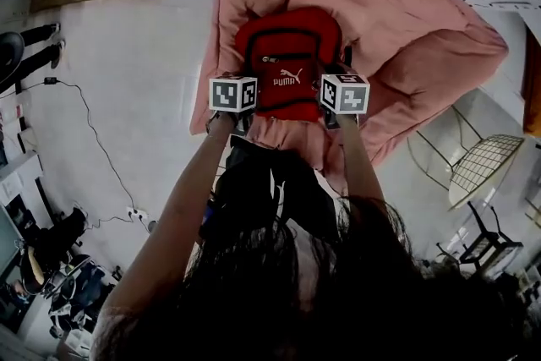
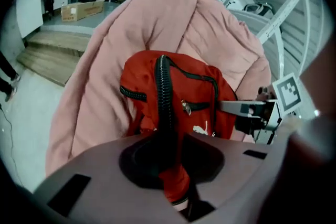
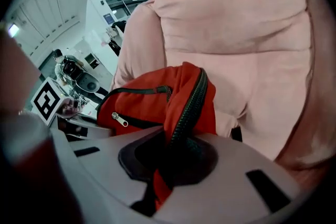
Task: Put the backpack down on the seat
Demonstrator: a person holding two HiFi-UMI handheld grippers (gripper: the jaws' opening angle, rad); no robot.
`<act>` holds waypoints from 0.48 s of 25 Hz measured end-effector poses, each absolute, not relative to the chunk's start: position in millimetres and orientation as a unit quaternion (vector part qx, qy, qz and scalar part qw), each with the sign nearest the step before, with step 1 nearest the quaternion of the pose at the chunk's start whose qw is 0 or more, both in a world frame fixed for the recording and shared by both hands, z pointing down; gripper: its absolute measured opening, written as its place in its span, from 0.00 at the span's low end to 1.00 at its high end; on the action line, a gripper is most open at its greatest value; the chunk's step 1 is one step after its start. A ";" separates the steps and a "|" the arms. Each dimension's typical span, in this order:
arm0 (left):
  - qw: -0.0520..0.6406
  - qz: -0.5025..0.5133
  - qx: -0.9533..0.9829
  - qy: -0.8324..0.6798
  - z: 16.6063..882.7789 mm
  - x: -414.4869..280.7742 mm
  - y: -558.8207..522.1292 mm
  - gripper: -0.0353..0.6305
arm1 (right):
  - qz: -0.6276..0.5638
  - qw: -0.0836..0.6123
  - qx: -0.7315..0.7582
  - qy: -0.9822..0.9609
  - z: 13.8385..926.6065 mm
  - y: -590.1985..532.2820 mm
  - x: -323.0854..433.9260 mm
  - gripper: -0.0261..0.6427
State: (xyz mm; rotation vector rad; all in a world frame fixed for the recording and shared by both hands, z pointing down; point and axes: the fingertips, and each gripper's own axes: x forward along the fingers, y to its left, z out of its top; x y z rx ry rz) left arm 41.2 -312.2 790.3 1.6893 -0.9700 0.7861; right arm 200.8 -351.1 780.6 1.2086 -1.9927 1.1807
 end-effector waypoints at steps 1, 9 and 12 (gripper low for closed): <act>0.488 0.342 0.695 -0.402 797.5 38.8 -311.1 0.15 | 0.437 0.270 0.444 -0.734 788.8 -351.7 199.3 0.09; 0.519 0.341 0.660 -0.423 815.8 35.8 -293.4 0.15 | 0.428 0.302 0.450 -0.724 812.4 -338.3 200.5 0.09; 0.511 0.345 0.670 -0.414 811.5 34.2 -286.9 0.18 | 0.426 0.302 0.452 -0.723 806.2 -331.7 199.0 0.09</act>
